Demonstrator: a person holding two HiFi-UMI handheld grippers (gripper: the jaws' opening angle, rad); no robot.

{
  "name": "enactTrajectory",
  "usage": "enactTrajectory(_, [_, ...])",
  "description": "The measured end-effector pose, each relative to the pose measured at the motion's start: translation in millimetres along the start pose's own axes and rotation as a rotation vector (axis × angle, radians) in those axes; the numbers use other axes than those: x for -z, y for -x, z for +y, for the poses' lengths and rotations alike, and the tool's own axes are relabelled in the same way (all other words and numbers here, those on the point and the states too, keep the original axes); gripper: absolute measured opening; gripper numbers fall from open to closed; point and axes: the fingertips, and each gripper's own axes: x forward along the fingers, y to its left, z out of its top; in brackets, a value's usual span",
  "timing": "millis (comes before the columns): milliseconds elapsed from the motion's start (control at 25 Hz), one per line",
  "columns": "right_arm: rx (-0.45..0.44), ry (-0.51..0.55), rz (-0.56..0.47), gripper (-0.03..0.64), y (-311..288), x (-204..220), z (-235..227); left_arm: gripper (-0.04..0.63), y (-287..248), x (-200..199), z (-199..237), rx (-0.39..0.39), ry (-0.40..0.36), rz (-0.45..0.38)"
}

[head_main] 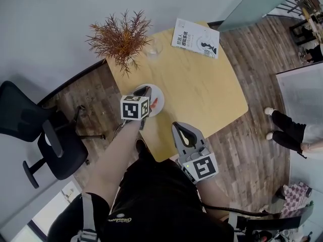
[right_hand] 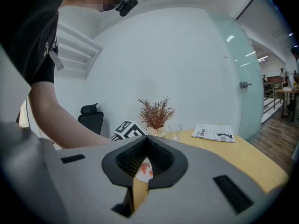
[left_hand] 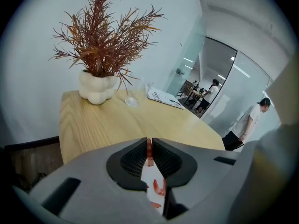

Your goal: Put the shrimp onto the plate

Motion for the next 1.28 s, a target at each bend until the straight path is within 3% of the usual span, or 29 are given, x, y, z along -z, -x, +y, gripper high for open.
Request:
enactTrajectory(760, [-0.013,0.0,-0.016,0.003,-4,-5,9,0.066,15,4,12,-0.094,-0.126,0.045])
enactTrajectory(1080, [-0.017,0.003,-0.02,0.003,-2,-5,13,0.069,20,5,18,-0.12,-0.141,0.039])
enactTrajectory(1200, [-0.017,0.003,-0.023,0.003,-1,-5,14,0.124,22,6,18,-0.12,-0.144,0.041])
enactTrajectory(1280, [-0.019,0.006,-0.023,0.003,0,-5,14,0.124,22,6,16,-0.117,-0.154,0.041])
